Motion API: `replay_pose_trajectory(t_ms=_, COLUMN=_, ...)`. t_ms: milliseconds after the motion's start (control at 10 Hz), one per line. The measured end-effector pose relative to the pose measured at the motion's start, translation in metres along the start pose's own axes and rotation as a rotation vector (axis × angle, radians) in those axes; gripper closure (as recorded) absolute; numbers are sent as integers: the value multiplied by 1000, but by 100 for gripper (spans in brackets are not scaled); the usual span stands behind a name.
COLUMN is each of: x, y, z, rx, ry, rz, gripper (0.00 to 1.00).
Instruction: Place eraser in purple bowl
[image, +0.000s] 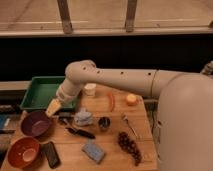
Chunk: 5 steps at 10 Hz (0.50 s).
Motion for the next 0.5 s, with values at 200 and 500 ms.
replay_pose_trajectory(t_ms=200, x=19, y=0, z=5, rx=-6, ry=14, rz=38, gripper=30)
replay_pose_trajectory(t_ms=500, x=43, y=6, z=7, rx=-8, ry=27, rz=75, gripper=30)
